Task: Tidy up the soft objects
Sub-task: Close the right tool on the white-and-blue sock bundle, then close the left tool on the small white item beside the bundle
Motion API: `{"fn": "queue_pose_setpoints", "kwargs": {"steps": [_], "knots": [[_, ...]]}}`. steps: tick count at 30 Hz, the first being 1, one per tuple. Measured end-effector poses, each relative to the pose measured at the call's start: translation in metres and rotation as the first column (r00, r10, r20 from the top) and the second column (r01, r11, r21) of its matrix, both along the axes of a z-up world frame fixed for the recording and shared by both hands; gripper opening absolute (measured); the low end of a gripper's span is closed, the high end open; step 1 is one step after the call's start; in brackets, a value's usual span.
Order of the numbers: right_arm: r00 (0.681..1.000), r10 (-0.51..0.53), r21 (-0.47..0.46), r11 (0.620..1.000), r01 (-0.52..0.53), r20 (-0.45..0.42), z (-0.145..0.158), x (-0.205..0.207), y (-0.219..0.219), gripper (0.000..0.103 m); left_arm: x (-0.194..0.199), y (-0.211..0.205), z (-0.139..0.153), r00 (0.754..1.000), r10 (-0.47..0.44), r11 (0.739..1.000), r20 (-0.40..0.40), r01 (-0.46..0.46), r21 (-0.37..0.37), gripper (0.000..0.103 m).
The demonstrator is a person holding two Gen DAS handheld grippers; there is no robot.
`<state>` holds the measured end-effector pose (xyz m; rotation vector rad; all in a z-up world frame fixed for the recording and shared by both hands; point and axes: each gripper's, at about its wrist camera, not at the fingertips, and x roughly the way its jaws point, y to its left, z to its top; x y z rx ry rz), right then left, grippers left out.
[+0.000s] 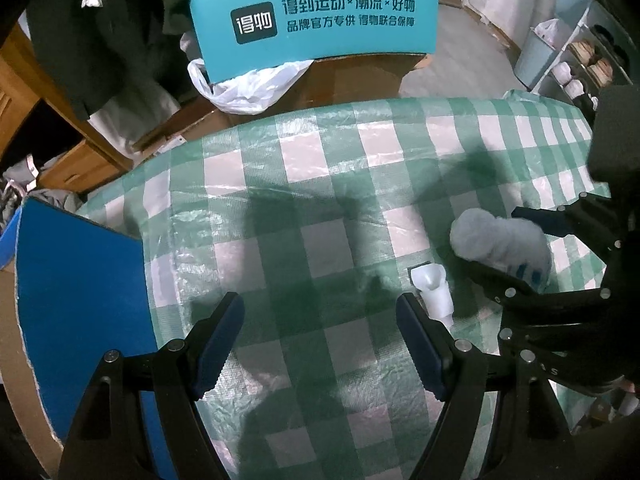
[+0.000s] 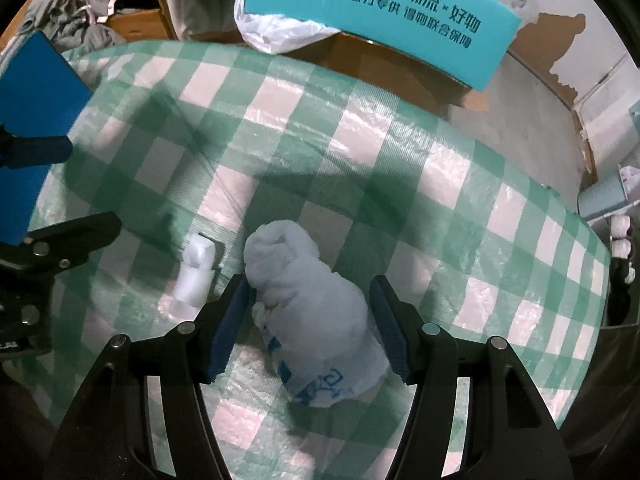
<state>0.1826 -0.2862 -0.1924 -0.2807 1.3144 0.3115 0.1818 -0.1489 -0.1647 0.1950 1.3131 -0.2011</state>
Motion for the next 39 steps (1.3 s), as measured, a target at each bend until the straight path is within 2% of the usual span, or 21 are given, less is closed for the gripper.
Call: {"fn": "queue_pose_setpoints", "kwargs": {"steps": [4, 6, 8, 11, 23, 35, 36, 39], "knots": [[1.0, -0.013, -0.015, 1.0, 0.012, -0.028, -0.01, -0.002, -0.002, 0.061, 0.0, 0.003, -0.002, 1.0, 0.01, 1.0, -0.004, -0.01, -0.004, 0.08], [0.999, -0.032, -0.004, 1.0, 0.031, -0.04, -0.012, -0.004, -0.005, 0.056, 0.0, 0.003, -0.002, 1.0, 0.012, 1.0, -0.004, -0.012, -0.008, 0.08], [0.998, -0.048, 0.015, 0.999, 0.049, -0.047, -0.012, -0.005, -0.007, 0.041, 0.0, 0.003, -0.002, 1.0, 0.009, 1.0, -0.001, -0.009, -0.008, 0.08], [0.997, -0.075, 0.011, 0.997, 0.075, -0.034, -0.01, -0.006, -0.01, 0.039, -0.001, 0.0, -0.002, 1.0, 0.003, 1.0, -0.003, -0.003, -0.015, 0.08], [0.966, -0.258, 0.086, 0.962, 0.26, -0.029, 0.015, -0.019, -0.039, 0.038, -0.001, -0.028, -0.012, 0.998, 0.022, 0.996, -0.057, -0.027, -0.082, 0.079], [0.948, -0.318, 0.133, 0.939, 0.317, -0.018, 0.035, -0.035, -0.063, 0.038, 0.003, -0.048, -0.026, 0.996, 0.048, 0.994, -0.08, -0.055, -0.099, 0.079], [0.947, -0.32, 0.138, 0.938, 0.319, -0.016, 0.037, -0.036, -0.063, 0.038, 0.003, -0.049, -0.027, 0.995, 0.047, 0.993, -0.083, -0.055, -0.101, 0.078], [0.944, -0.329, 0.145, 0.934, 0.326, -0.007, 0.041, -0.038, -0.065, 0.038, 0.002, -0.052, -0.032, 0.994, 0.041, 0.993, -0.097, -0.051, -0.105, 0.061]]}}
